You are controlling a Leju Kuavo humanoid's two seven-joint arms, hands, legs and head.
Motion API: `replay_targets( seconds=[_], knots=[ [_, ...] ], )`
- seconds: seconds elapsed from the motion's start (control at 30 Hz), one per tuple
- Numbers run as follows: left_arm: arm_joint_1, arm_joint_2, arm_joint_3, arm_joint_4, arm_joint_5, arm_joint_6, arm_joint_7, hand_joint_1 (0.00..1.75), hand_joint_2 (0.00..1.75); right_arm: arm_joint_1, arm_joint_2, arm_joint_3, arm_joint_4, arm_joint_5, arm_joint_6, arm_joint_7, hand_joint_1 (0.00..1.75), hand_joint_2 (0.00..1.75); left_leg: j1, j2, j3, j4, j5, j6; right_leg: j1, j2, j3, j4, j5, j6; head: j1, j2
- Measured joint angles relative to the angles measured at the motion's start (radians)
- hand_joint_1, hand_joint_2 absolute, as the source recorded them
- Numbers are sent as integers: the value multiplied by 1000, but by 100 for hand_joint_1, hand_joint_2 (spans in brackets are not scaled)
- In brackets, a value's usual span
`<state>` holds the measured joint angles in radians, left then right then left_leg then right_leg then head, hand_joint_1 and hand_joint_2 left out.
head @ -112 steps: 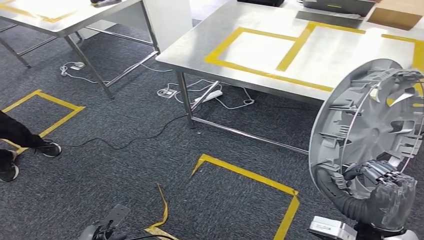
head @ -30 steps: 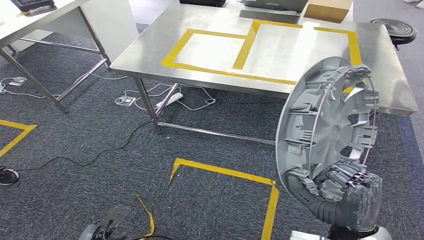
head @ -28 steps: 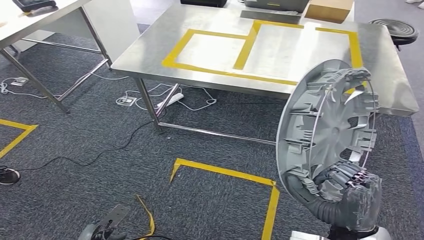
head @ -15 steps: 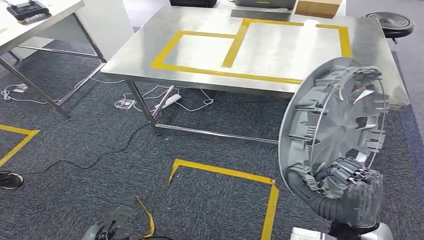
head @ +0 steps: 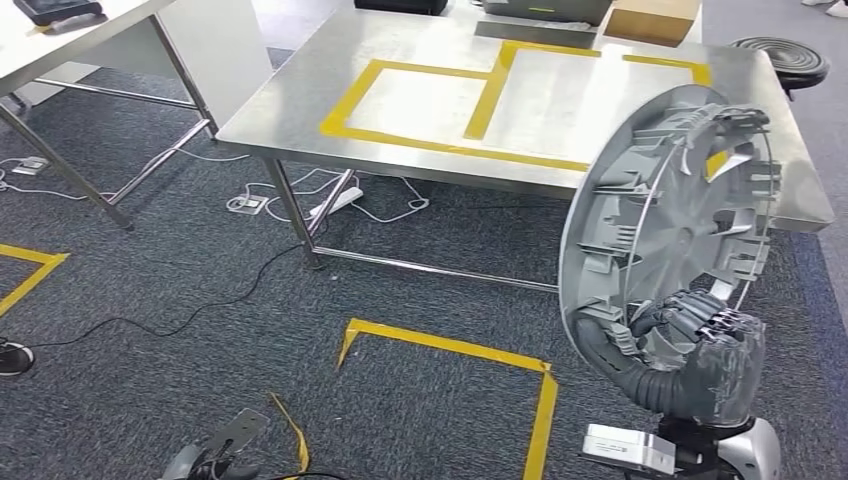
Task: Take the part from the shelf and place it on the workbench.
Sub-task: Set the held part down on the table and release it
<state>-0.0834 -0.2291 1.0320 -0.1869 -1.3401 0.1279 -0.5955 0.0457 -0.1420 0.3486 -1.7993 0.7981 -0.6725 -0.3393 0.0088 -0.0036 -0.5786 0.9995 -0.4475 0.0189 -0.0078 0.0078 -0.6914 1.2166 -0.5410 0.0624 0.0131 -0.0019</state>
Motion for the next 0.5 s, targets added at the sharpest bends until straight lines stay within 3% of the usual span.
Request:
replay_targets(
  seconds=[0.03, 0.07, 0.1, 0.17, 0.23, 0.4, 0.43, 0.5],
  knots=[
    [0, 0, -1, 0, 0, 0, 0, 0, 175, 0, 0, 2, 3, 0, 0, 0, 175, 175, -1, 0, 2, 0, -3, 2, 0, 0, -36, 62, -19, 1, 0, 0],
    [0, 0, -2, 0, 0, 0, 0, 0, 175, -1, 0, 3, 6, 0, 0, 1, 175, 175, -1, 0, 6, 0, -6, 3, 0, 0, -57, 94, -19, 1, 0, 0],
    [1, 0, -2, 0, 0, 0, 0, 0, 175, -1, -1, 5, 8, 0, 0, 1, 175, 175, -2, -1, 11, 0, -11, 2, 0, 0, -59, 85, 2, 0, 0, 0],
    [1, 0, -2, 0, 0, 0, 0, 0, 175, -4, -1, 8, 13, 0, 0, 1, 175, 175, -1, -3, 28, 0, -23, -2, 0, -1, -10, -36, 85, -4, 0, 0],
    [0, 0, -3, 0, 0, -1, 0, 0, 175, -9, -2, 11, 18, -1, 1, 2, 175, 175, -5, -4, 38, 2, -34, -11, 2, -3, 48, -153, 132, -10, 0, 0],
    [-2, -1, -3, 0, -1, -2, 0, 0, 175, -15, -5, 15, 27, -1, 1, 6, 175, 175, -4, -3, 33, 17, -53, -37, 3, 0, 73, -192, 115, -36, -11, 0],
    [-3, -1, -3, 0, -1, -2, 0, 0, 175, -17, -6, 15, 28, -1, 1, 6, 175, 175, -3, -3, 17, 50, -69, -43, 1, -1, 79, -196, 113, -42, -12, 0],
    [-2, -1, -3, 0, -1, -2, 0, 0, 175, -21, -6, 15, 32, -1, 1, 7, 175, 175, -1, -3, -52, 172, -116, -53, -2, -1, 88, -198, 105, -51, -16, 0]
  ],
)
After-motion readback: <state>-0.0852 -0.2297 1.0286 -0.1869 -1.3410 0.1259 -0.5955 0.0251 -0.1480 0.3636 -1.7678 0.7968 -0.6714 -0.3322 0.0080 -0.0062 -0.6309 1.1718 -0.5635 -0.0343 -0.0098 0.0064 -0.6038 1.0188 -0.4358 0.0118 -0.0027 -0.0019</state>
